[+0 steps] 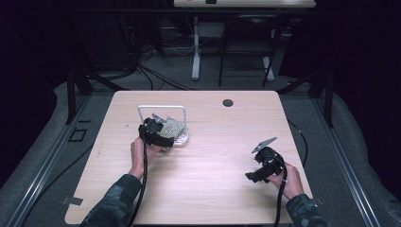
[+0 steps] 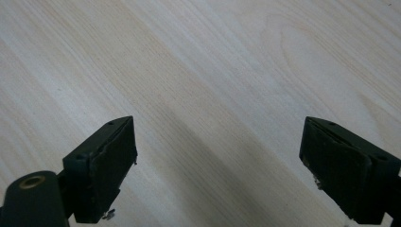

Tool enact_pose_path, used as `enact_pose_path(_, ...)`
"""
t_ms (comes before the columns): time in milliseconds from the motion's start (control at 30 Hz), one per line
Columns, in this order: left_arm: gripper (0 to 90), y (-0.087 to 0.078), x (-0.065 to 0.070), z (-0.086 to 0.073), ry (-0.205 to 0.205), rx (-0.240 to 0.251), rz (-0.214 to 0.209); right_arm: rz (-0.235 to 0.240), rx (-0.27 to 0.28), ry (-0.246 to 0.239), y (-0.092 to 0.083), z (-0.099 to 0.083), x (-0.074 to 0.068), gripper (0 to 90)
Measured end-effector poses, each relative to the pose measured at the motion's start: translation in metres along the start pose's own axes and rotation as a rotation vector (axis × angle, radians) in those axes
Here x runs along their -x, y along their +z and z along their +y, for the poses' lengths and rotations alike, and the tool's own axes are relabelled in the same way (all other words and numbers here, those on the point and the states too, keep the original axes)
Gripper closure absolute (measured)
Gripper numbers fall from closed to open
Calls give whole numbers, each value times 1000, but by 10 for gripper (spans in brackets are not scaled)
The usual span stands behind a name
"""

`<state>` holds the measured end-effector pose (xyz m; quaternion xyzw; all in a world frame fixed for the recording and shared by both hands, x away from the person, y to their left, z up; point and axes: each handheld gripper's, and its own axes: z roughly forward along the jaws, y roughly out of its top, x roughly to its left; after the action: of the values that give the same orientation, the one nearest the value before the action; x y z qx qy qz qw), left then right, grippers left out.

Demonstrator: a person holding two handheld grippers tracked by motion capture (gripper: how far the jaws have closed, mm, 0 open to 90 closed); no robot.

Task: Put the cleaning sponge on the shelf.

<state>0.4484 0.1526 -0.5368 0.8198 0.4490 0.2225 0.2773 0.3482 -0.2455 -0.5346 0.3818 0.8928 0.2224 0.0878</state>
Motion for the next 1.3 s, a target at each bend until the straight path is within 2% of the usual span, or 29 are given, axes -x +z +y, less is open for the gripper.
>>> enact_pose_path(167,48,-1,0,0,-2,0,4,0,3,0,0,0,0,114)
enact_pose_path(300,43,-6,1,2,2,6,-8,2,1,4,0,0,0,114)
enact_pose_path(467,45,-18,5,4,-4,18,-22,5,9,7,-1,-1,1,114)
enact_pose_path(567,40,-29,6,5,10,19,-31,5,9,9,-1,-1,1,114)
enact_pose_path(700,45,-41,5,3,10,38,-51,6,9,9,-2,0,0,114)
enact_pose_path(800,44,-48,4,2,13,33,-61,2,13,5,-2,-1,0,114)
enact_pose_path(1033,36,-59,4,-3,14,33,-69,-5,16,2,-3,-1,0,115)
enact_pose_path(1300,24,-79,9,-11,37,34,-75,-5,18,8,-3,-1,0,116)
